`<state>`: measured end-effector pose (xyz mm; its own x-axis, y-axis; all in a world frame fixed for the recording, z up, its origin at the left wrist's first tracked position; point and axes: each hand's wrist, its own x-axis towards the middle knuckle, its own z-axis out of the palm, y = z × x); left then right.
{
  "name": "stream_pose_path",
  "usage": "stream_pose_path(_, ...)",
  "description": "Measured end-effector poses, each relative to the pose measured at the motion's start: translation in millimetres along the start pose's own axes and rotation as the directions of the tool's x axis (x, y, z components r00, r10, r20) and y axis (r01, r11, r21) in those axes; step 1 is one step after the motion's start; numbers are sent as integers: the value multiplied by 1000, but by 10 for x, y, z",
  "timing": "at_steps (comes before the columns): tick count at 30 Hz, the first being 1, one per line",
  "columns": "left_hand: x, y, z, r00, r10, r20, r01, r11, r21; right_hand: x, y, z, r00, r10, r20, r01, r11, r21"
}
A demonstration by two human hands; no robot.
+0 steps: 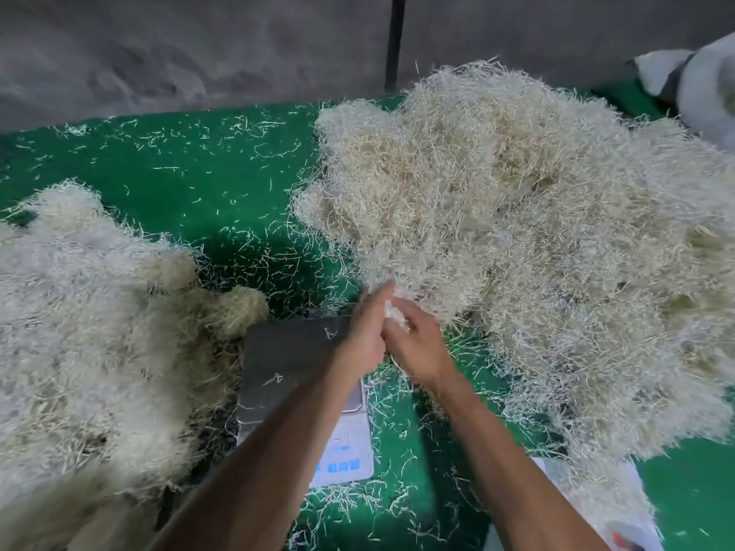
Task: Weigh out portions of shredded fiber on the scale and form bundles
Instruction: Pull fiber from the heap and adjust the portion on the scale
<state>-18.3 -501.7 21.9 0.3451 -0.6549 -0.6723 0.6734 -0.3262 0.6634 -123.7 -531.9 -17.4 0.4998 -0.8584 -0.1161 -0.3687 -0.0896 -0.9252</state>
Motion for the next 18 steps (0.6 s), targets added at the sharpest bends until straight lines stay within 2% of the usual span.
stream_pose_path(1,27,1,55,998,62,-27,-59,993,104,-12,-41,-61,999,-40,-12,40,999,30)
stream_pose_path(3,20,23,82,989,118,-84,-93,963,254,-11,-81,-199,974,-52,-220,68,996,66)
stream_pose_path(5,-18,24,16,973,192,-128,-132,918,375,51,-56,-367,880,-52,-473,43,999,-31)
stream_pose_path(6,-88,40,-24,972,198,-126,-128,897,423,86,-22,-415,853,-58,-519,-23,989,-149)
stream_pose_path(7,-131,36,-70,976,192,-106,-123,879,461,113,15,-420,880,-39,-473,-88,966,-243)
stream_pose_path(8,-170,28,-130,984,169,-47,-126,867,482,125,55,-370,932,25,-361,-121,961,-247)
stream_pose_path(10,-221,-9,-193,987,141,82,-163,861,482,27,22,-159,982,107,-154,-115,992,-43)
stream_pose_path(11,-246,-9,-217,981,157,117,-195,851,487,-53,-15,-67,986,87,-141,-80,995,52)
stream_pose_path(13,-277,18,-208,971,178,160,-236,821,520,-182,-113,59,982,44,-185,-19,991,136)
stream_pose_path(16,-342,100,-134,977,158,142,-211,791,574,-299,-240,78,950,73,-302,7,967,255)
stream_pose_path(18,-416,183,-151,962,252,103,-264,769,583,-304,-350,-7,879,305,-366,-120,885,449)
